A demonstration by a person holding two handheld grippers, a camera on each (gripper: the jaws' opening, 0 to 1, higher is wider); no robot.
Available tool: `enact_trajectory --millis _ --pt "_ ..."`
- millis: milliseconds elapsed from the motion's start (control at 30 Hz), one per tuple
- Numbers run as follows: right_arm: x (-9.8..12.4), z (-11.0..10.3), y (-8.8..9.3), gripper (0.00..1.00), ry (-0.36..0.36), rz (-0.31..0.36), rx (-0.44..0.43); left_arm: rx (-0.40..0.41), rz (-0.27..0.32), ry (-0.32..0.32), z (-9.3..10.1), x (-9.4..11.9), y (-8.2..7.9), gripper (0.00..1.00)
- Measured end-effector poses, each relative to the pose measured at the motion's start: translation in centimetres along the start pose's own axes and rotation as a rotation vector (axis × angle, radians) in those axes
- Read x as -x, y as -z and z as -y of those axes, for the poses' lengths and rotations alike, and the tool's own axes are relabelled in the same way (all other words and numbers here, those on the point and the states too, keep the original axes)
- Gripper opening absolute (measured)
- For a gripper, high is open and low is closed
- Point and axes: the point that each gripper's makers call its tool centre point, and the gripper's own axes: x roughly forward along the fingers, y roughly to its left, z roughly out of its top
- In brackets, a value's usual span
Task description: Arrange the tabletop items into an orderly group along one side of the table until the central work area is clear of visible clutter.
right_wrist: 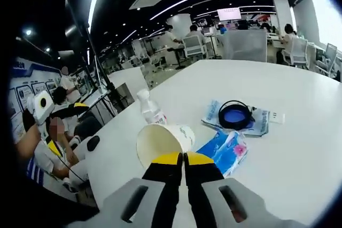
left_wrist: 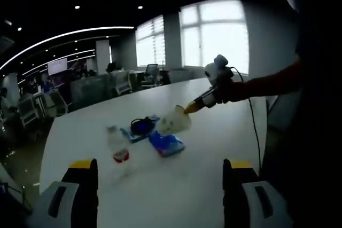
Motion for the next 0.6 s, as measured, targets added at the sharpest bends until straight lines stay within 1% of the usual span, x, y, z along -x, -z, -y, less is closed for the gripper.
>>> enact_trajectory --millis 100,167,200,233,267,300,400,533,600 --pt "-1.0 -0.2 -0.2 0.00 -0.004 -0.025 0.016 -0.001 -0.010 -0.009 -0.2 0.2 0.4 0.95" --pt "-1.6 -0.9 0.0 0.00 -0.011 -0.043 0.027 0.005 -0.004 -0.012 -0.3 0.4 0.5 0.95" --pt "-1.7 -0.9 0.0 0.00 -0.012 -0.048 0.027 0.006 -0.004 -0.013 -0.3 0.5 0.5 0.95" --pt "-2.1 -1.0 0.0 0.00 -0.014 -0.056 0.031 0.007 -0.004 -0.014 -0.3 0.5 0.5 0.95" --pt "-2.9 -0.7 0.1 0.00 -0.013 -0.071 0.033 0.010 -0.004 -0.017 -0.3 0.6 0.6 0.95" --pt "-3.2 -0.9 0.1 0.00 -0.014 -0.077 0.034 0.012 -0.003 -0.017 -0.3 0.7 0.6 0.95" --pt "-3.8 -1.9 0.5 0.00 -0.029 -0.109 0.030 0.013 -0.012 -0.023 -0.5 0.8 0.9 0.94" --pt "-5.5 -1.7 0.7 0.00 -0.027 -0.156 0.021 0.014 -0.014 -0.025 -0.5 0.9 1.0 0.94" --pt "-5.8 -2.1 0.8 0.00 -0.031 -0.168 0.020 0.014 -0.010 -0.025 -0.7 1.1 1.1 0.94"
